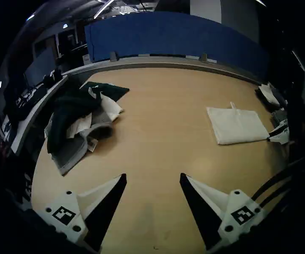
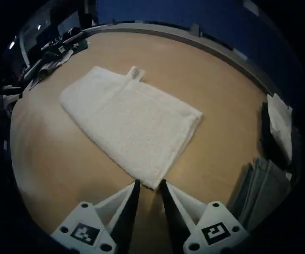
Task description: Fold towel
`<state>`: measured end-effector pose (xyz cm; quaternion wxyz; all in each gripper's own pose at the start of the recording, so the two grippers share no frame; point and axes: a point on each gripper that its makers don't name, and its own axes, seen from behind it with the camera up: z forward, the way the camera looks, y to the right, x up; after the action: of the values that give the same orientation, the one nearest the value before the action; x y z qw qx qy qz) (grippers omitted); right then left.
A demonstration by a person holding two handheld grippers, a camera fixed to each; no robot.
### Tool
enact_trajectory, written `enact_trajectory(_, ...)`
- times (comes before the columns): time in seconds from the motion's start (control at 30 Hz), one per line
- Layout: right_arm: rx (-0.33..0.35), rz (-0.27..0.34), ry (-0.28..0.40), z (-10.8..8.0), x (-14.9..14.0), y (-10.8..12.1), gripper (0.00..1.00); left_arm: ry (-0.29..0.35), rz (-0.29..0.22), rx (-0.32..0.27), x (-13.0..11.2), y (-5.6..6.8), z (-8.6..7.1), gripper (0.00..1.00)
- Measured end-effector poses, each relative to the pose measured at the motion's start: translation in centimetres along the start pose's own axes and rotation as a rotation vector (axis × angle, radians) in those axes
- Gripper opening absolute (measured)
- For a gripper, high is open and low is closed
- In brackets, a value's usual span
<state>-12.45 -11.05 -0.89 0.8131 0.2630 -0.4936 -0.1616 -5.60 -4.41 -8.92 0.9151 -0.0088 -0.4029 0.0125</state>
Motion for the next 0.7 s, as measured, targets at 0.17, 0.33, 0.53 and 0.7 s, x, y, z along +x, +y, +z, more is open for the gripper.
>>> enact_trajectory(0.17, 0.004, 0.005, -0.002, 0.01, -0.03, 0.0, 0.2, -0.002, -0.004, 0.0, -0.18, -0.15, 0.1, 0.93)
enact_trajectory(0.33, 0.0, 0.006, -0.002, -0.06, 0.03, 0.08, 0.07, -0.003, -0.005, -0.001, -0.28, -0.13, 0.05, 0.93)
enact_trajectory(0.53, -0.003, -0.003, 0.001, -0.15, 0.12, 0.01, 0.05, -0.005, -0.004, 0.0, -0.34, -0.28, -0.03, 0.93)
enact_trajectory(0.7, -0.005, -0.009, 0.012, -0.47, 0.54, 0.0, 0.05, -0.006, -0.01, 0.0, -0.41, -0.39, -0.02, 0.93)
